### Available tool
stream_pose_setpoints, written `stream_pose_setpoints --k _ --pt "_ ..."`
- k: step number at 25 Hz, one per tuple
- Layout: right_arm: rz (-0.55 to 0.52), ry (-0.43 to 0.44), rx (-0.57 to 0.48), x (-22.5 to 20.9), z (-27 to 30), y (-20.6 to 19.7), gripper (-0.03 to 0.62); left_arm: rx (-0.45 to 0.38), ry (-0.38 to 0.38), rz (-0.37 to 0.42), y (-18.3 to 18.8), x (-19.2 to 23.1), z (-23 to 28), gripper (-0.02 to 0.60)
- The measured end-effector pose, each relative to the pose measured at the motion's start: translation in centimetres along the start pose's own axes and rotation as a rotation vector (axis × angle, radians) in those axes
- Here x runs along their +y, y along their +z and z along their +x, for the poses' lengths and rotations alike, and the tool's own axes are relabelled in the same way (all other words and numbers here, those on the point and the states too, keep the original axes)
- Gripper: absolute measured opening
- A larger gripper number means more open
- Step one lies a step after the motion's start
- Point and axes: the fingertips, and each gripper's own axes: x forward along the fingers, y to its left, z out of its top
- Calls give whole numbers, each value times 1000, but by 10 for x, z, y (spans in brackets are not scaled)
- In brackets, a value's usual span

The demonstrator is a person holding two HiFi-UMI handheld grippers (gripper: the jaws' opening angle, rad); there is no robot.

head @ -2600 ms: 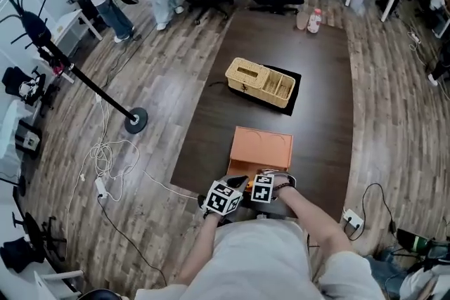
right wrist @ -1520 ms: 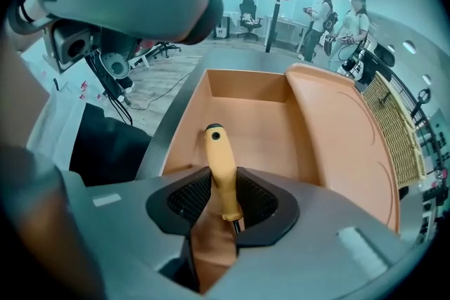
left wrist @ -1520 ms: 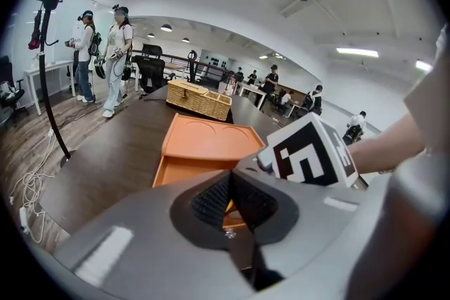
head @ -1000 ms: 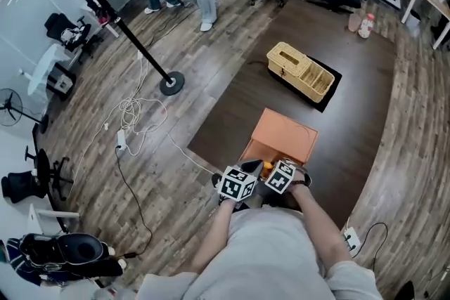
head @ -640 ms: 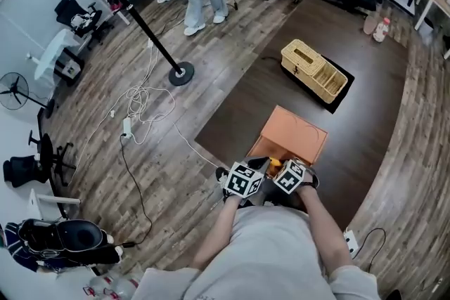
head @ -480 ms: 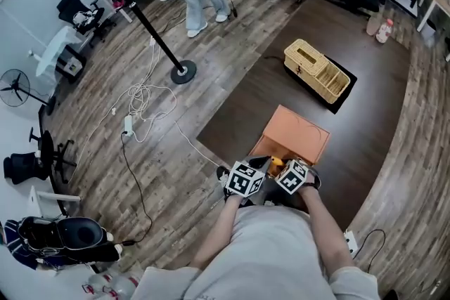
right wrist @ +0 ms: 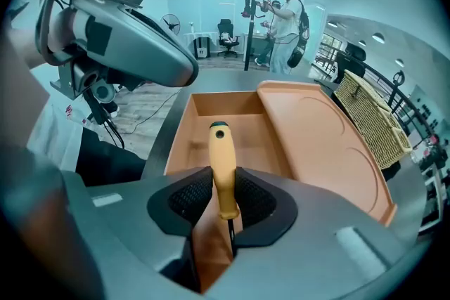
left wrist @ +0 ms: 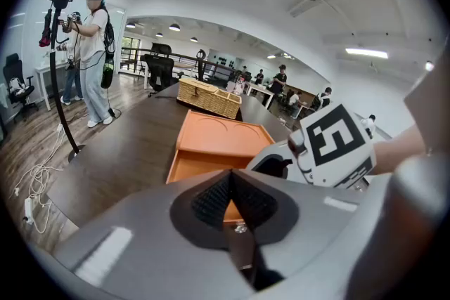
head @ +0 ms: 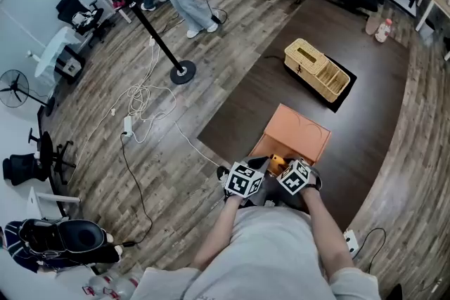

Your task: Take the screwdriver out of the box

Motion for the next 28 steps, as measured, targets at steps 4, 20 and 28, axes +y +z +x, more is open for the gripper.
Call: stream_pose_setpoints --k 4,20,28 --pt "21 -17 -15 -2 -5 0 98 -3 -2 -5 -2 -1 -3 54" --pt "147 -57 -93 -8 -21 3 98 -3 -10 2 -9 -3 -10 54" --pt "203 -105 -190 -13 -37 5 98 -6 -24 6 -16 -12 -10 54"
